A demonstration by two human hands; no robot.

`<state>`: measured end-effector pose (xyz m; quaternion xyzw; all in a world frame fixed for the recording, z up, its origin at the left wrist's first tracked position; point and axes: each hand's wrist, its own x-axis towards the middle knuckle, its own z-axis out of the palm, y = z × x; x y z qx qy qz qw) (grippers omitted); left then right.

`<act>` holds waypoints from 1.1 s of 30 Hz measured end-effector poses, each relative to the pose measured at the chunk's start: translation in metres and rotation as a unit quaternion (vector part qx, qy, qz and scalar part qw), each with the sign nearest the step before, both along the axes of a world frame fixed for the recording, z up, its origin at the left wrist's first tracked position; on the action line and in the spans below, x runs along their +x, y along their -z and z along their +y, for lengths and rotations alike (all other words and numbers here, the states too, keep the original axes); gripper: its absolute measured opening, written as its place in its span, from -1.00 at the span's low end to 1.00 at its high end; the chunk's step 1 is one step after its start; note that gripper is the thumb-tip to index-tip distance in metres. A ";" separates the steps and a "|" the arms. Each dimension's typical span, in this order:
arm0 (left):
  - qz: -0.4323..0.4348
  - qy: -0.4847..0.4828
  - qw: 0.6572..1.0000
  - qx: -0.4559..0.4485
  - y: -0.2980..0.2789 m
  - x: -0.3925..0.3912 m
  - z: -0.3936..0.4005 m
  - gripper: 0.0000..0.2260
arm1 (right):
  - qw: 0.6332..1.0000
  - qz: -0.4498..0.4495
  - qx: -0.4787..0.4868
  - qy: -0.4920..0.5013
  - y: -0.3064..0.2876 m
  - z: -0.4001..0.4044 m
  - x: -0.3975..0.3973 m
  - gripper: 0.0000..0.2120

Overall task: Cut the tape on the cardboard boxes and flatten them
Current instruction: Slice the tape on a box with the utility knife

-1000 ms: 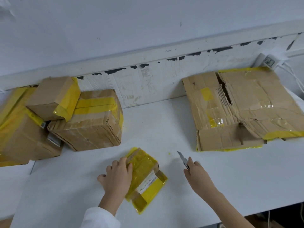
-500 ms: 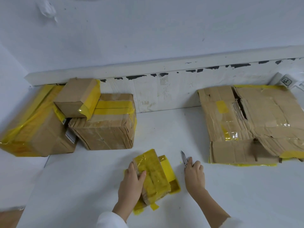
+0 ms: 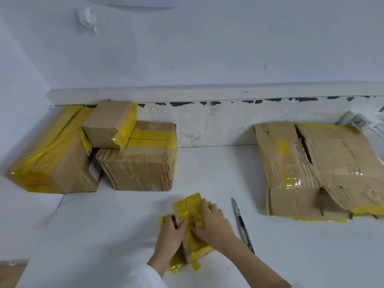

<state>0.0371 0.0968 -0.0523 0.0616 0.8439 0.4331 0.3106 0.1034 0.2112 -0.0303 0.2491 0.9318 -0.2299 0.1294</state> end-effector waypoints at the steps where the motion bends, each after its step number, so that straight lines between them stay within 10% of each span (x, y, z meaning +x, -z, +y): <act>1: 0.001 0.002 1.000 -0.001 0.000 0.000 0.000 -0.70 | 1.000 -0.021 0.021 -0.002 -0.003 -0.001 -0.003 -0.19; 12: 0.058 0.024 0.996 -0.058 0.000 0.010 0.001 -0.79 | 0.976 -0.077 0.205 0.010 -0.004 -0.037 -0.027 -0.45; 17: 0.076 0.032 0.992 -0.091 -0.003 0.013 0.003 -0.73 | 0.983 -0.036 0.178 0.035 -0.024 -0.030 -0.021 -0.35; 21: 0.090 0.042 0.989 -0.107 -0.001 0.013 0.004 -0.71 | 0.995 -0.040 0.092 0.001 -0.024 -0.002 -0.017 -0.86; 29: 0.201 0.083 0.950 -0.223 -0.015 0.018 0.007 -0.52 | 0.977 0.025 -0.193 0.089 -0.027 0.047 0.004 -0.65; 33: 0.271 0.137 0.901 -0.310 -0.032 0.022 0.027 -0.35 | 0.993 0.009 -0.095 0.069 -0.027 0.038 -0.004 -0.71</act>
